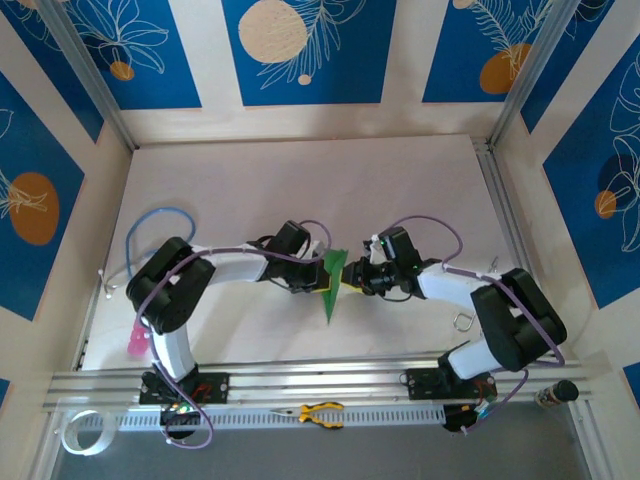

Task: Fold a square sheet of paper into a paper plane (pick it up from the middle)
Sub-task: Move a paper plane to the center of the table.

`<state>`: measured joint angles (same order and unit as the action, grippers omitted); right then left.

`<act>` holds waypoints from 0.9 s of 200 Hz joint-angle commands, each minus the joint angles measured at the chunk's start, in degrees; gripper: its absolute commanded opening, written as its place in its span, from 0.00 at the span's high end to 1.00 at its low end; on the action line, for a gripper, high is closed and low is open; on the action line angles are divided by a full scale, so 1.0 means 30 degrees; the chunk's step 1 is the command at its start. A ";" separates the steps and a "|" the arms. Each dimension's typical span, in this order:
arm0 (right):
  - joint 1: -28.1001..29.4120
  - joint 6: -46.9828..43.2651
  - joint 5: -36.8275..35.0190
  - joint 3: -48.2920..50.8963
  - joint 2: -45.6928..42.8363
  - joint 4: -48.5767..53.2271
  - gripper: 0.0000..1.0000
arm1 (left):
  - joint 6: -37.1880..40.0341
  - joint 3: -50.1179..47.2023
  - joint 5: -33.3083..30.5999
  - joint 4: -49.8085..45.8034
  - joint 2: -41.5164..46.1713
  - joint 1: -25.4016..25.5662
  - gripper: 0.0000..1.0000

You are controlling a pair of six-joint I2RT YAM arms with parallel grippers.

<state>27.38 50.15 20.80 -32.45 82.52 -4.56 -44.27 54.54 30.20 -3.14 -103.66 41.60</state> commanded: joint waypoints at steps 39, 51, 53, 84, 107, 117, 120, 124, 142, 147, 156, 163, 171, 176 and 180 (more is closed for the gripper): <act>-0.0014 0.1571 -0.1033 -0.1551 0.0080 0.1509 0.57 | 0.2253 0.1361 -0.2710 -0.2933 0.0977 0.0889 0.96; -0.0013 0.1652 -0.1361 -0.1976 0.0430 0.2060 0.56 | 0.2282 0.1389 -0.2705 -0.2934 0.1002 0.0907 0.96; -0.0014 0.1652 -0.1365 -0.2021 0.0491 0.2079 0.56 | 0.2278 0.1404 -0.2710 -0.2938 0.0991 0.0922 0.96; 0.0072 0.1681 -0.0956 -0.2672 0.1294 0.1953 0.55 | 0.2303 0.1453 -0.2770 -0.2997 0.0978 0.0985 0.96; 0.0182 0.1453 -0.0970 -0.3401 0.2054 0.2684 0.55 | 0.2295 0.1446 -0.2821 -0.2940 0.0996 0.1022 0.96; 0.0242 0.1377 -0.1071 -0.3588 0.2322 0.2849 0.55 | 0.2275 0.1435 -0.2829 -0.2942 0.0993 0.1029 0.96; 0.0263 0.1365 -0.1073 -0.3652 0.2409 0.2905 0.55 | 0.2269 0.1442 -0.2814 -0.2932 0.1005 0.1038 0.96; 0.0258 0.1343 -0.1095 -0.3697 0.2523 0.2979 0.55 | 0.2274 0.1451 -0.2800 -0.2929 0.1000 0.1023 0.96; 0.0301 0.1009 -0.0780 -0.3975 0.3135 0.3142 0.55 | 0.2279 0.1451 -0.2799 -0.2959 0.1004 0.1018 0.96; 0.0332 0.0932 -0.0718 -0.4057 0.3285 0.3283 0.55 | 0.2277 0.1471 -0.2830 -0.2948 0.0982 0.1034 0.96; 0.0366 0.0767 -0.0898 -0.4197 0.3443 0.3653 0.55 | 0.2305 0.1484 -0.2829 -0.2972 0.0950 0.1036 0.96; 0.0393 0.0687 -0.1127 -0.4241 0.3509 0.3933 0.56 | 0.2310 0.1502 -0.2858 -0.3055 0.0949 0.1020 0.96; 0.0352 0.0614 -0.1330 -0.4222 0.3518 0.4216 0.58 | 0.2332 0.1492 -0.2928 -0.3077 0.0947 0.1024 0.96; 0.0339 0.0576 -0.1440 -0.4202 0.3478 0.4290 0.59 | 0.2309 0.1490 -0.3010 -0.3105 0.0947 0.1041 0.96; 0.0312 0.0543 -0.1502 -0.4121 0.3461 0.4303 0.61 | 0.2304 0.1491 -0.3053 -0.3140 0.0976 0.1029 0.96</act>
<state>28.14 53.32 17.37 -43.83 92.66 4.34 -38.44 57.71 22.20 -11.07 -102.35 44.16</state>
